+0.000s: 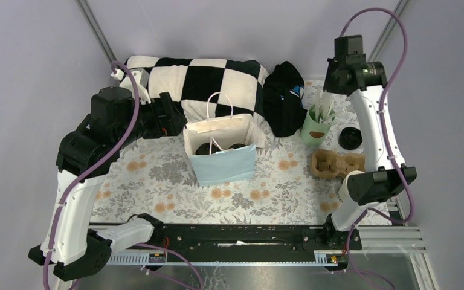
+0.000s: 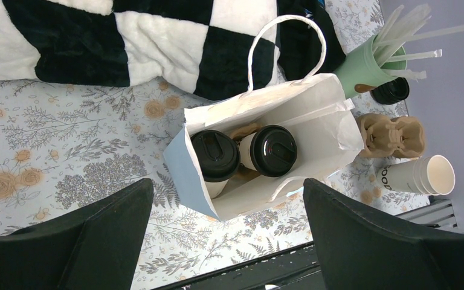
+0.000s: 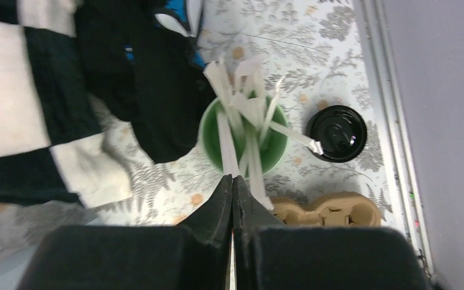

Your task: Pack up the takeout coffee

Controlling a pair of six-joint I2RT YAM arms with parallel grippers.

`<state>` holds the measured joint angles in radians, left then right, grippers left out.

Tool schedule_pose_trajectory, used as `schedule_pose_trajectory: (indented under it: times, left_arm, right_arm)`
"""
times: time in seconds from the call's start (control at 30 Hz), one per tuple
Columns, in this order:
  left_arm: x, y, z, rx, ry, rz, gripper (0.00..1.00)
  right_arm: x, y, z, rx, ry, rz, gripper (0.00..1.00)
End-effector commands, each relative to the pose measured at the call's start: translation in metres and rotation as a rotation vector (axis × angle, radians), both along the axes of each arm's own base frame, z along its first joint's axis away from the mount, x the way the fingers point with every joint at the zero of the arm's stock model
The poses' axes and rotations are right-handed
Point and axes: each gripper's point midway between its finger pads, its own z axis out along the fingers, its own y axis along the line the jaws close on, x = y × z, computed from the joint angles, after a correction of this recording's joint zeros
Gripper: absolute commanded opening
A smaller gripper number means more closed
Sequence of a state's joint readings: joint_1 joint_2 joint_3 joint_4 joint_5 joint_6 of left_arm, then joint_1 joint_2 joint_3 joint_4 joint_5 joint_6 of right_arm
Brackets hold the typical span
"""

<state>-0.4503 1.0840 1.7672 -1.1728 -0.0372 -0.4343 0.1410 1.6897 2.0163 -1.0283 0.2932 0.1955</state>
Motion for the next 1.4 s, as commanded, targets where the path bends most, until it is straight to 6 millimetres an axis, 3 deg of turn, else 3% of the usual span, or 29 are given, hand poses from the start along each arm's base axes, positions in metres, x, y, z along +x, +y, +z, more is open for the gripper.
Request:
schedule_pose_trajectory:
  times: [0.0,0.17,0.4,0.53,0.67,0.8,1.07,1.37]
  left_arm:
    - [0.002,0.0,0.02,-0.027,-0.072,-0.006,0.98]
    - [0.003,-0.006,0.017,-0.045,-0.064,-0.024,0.98]
    - [0.005,-0.014,0.019,-0.063,-0.057,-0.053,0.98]
    - [0.005,-0.016,0.017,-0.071,-0.048,-0.058,0.97]
    - [0.005,-0.018,0.015,-0.082,-0.039,-0.06,0.97]
    - [0.005,-0.02,0.014,-0.089,-0.032,-0.065,0.97]
    - [0.001,-0.015,0.015,-0.094,-0.038,-0.046,0.97]
    - [0.002,-0.016,0.017,-0.092,-0.042,-0.048,0.97]
  right_arm:
    - [-0.036,0.015,0.06,0.096,-0.104,0.089,0.0]
    - [-0.069,0.042,0.096,0.223,-0.183,0.231,0.0]
    - [-0.119,0.111,0.161,0.495,-0.314,0.603,0.0]
    - [-0.142,0.135,0.177,0.629,-0.301,0.722,0.0]
    - [-0.157,0.162,0.177,0.695,-0.253,0.81,0.0]
    - [-0.172,0.198,0.16,0.657,-0.152,0.894,0.0]
    - [-0.181,0.214,0.145,0.616,-0.09,0.952,0.0]
    - [-0.162,0.224,0.109,0.41,-0.008,0.862,0.0]
